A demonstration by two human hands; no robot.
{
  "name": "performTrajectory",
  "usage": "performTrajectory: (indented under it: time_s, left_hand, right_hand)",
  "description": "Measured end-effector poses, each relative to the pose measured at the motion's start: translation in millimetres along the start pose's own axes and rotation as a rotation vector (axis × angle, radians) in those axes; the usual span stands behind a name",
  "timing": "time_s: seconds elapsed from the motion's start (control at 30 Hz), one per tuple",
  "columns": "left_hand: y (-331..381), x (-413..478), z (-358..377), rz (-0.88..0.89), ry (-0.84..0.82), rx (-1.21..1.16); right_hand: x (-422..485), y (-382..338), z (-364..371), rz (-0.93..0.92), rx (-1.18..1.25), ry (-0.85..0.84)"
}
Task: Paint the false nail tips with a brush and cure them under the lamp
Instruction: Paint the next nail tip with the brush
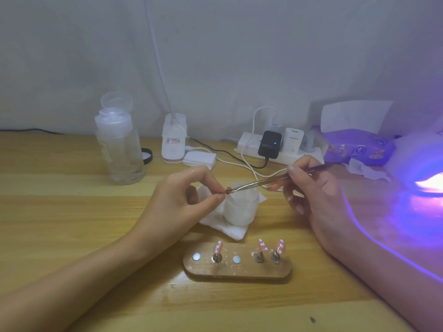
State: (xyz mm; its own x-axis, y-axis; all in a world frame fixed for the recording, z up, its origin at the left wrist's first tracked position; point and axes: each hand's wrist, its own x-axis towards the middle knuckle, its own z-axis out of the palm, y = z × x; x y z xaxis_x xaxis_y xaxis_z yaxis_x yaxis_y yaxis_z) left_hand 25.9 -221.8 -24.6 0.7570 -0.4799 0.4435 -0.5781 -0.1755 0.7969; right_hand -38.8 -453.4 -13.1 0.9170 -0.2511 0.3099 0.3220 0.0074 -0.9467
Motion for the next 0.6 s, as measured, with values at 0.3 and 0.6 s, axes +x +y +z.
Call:
performTrajectory:
  time_s: [0.3,0.6]
  left_hand:
    - [0.3,0.0,-1.3,-0.03,-0.032,-0.044]
    - [1.0,0.9,-1.4,-0.044,-0.037,-0.071]
  right_hand:
    - [-2.3,-2.1,0.1,-0.044,0.019,0.014]
    - [-1.6,-2.7,0.0,-0.047,0.026,0.023]
